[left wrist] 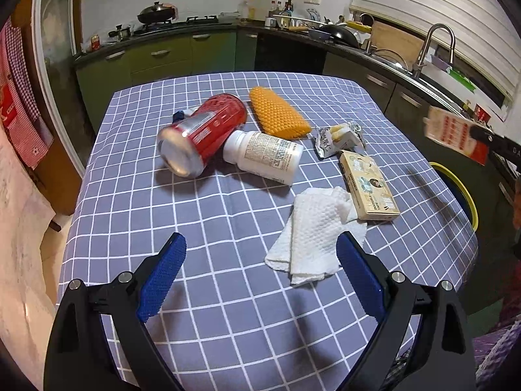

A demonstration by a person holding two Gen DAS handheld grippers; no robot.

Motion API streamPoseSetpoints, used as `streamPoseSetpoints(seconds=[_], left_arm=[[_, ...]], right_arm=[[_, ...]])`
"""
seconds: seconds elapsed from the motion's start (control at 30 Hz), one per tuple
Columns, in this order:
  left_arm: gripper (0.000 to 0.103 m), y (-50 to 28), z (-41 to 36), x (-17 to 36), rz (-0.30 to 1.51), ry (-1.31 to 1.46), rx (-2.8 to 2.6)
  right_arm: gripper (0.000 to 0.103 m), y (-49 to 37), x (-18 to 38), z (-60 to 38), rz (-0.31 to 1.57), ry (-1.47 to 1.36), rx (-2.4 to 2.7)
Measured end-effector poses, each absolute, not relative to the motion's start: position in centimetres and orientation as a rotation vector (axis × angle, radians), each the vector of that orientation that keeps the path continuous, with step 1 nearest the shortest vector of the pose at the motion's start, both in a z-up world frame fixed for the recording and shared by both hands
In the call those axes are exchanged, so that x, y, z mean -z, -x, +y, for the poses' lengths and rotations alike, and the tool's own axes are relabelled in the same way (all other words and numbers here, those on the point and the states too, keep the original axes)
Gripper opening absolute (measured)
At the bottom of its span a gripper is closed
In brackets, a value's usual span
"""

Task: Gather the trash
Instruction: 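Carry the milk carton over the bin and open the right gripper, then lower the left gripper onto the red Coca-Cola can and grasp it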

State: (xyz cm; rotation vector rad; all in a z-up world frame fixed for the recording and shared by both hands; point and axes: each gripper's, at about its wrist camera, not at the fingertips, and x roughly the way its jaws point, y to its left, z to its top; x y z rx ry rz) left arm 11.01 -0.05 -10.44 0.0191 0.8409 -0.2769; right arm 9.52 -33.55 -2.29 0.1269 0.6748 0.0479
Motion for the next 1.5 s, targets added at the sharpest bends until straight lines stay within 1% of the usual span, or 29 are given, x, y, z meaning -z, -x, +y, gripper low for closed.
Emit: streamPoseSetpoints(seconds=[0.27,0.5,0.57,0.6,0.8,1.1,1.37,1.5], left_arm=[[0.092,-11.3,-1.9,10.1,0.846,-0.049,0.296],[0.092,-10.9,-3.4,9.4,0.836,-0.090,0.313],[0.092,-10.8,-3.7,9.2,0.835,-0.095,0.315],[0.092,-10.8,-3.8,9.1,0.835,-0.098,0.315],[0.092,-11.0,-3.7,9.1,0.842,-0.099,0.320],[0.092,-13.6,-1.4,8.5,0.836,-0.119,0.330],[0.092,-19.4,1.0,7.2,0.835,-0.159,0.385],[0.092,-21.8,1.1,7.7,0.842,-0.212,0.438]], right_arm=[[0.037,-6.3,5.5,-43.2,0.755,-0.202,0.220],[0.037,-6.0,9.7,-47.1,0.822,-0.257,0.312],[0.042,-5.8,10.2,-47.7,0.809,-0.295,0.321],[0.050,-5.7,10.3,-47.9,0.798,-0.308,0.321],[0.056,-5.2,9.1,-47.2,0.749,-0.310,0.293],[0.060,-6.8,8.6,-44.6,0.758,-0.287,0.230],[0.060,-8.5,9.4,-42.5,0.787,-0.272,0.193],[0.060,-9.2,9.8,-41.7,0.808,-0.260,0.182]])
